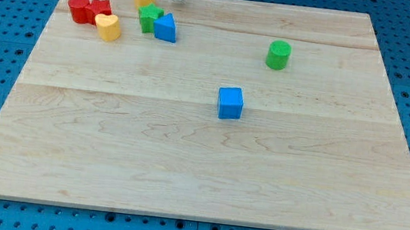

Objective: Put the yellow hexagon at the top left of the green star

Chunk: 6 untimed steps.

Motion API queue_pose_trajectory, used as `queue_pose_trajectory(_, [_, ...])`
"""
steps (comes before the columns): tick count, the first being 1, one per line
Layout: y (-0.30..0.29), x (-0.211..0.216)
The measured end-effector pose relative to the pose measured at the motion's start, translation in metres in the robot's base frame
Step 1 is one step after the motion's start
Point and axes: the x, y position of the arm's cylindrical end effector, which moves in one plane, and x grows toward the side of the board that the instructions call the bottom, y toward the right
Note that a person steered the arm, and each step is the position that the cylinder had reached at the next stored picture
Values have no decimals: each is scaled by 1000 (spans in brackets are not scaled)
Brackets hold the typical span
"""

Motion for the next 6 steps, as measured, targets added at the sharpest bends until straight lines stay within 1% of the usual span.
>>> queue_pose_trajectory(2, [-68, -1])
queue_pose_trajectory(3, [-79, 0])
queue_pose_trajectory(5, [-75, 18])
queue_pose_trajectory(6, [-87, 22])
